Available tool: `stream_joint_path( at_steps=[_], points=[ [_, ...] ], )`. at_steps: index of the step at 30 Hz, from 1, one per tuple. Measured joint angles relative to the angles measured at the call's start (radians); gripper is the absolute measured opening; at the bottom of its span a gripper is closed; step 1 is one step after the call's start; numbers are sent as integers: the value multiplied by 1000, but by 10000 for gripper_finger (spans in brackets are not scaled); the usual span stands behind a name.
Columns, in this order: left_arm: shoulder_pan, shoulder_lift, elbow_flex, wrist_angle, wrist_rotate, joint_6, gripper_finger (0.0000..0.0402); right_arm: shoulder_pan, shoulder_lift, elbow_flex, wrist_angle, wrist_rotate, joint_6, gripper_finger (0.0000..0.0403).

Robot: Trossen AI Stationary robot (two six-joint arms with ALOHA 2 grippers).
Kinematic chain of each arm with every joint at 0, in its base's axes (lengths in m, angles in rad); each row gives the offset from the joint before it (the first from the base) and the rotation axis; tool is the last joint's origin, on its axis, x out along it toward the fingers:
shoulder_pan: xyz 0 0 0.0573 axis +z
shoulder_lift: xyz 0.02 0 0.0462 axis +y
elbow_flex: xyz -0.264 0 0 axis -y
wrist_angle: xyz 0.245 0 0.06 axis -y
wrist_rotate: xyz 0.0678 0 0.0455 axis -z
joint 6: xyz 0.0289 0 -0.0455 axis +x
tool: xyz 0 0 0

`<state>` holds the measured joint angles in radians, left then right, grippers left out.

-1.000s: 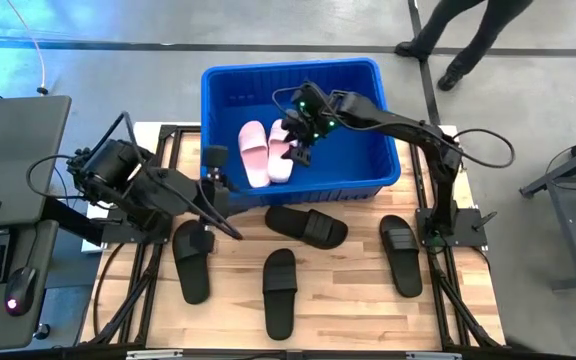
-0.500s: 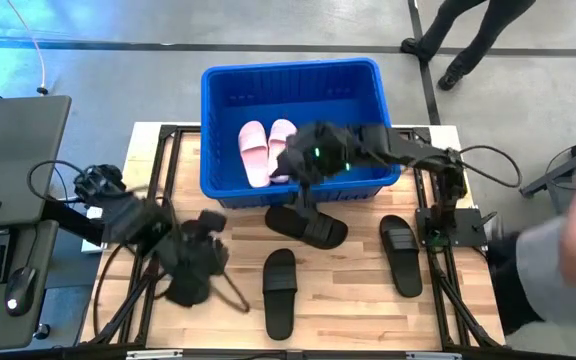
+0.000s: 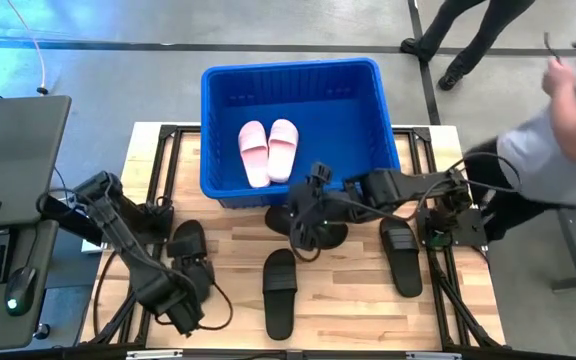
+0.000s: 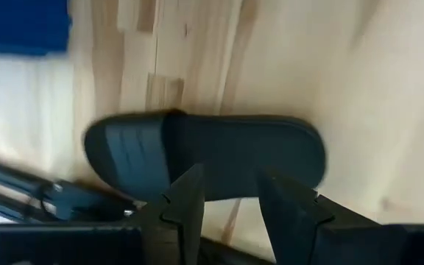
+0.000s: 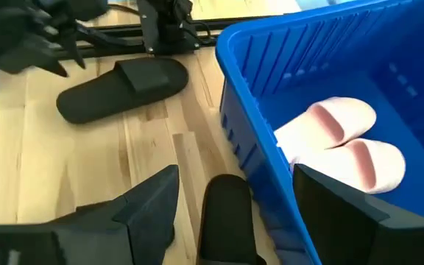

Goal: Pick and place slides into bin
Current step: Put the black slide into the blue container

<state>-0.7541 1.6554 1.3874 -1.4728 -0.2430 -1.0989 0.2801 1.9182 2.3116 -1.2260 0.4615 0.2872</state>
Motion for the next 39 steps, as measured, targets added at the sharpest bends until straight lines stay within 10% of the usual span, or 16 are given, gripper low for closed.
stream_joint_path(
  at_steps=[23,27,39],
  points=[
    [108,0,-454,143,27,-139,93,61,0,0,-35,44,-7,256],
    [106,0,-401,160,28,-88,17,60,0,0,-35,44,-23,256],
    [90,0,216,-24,-103,128,4,61,-1,0,-118,144,-21,256]
  ],
)
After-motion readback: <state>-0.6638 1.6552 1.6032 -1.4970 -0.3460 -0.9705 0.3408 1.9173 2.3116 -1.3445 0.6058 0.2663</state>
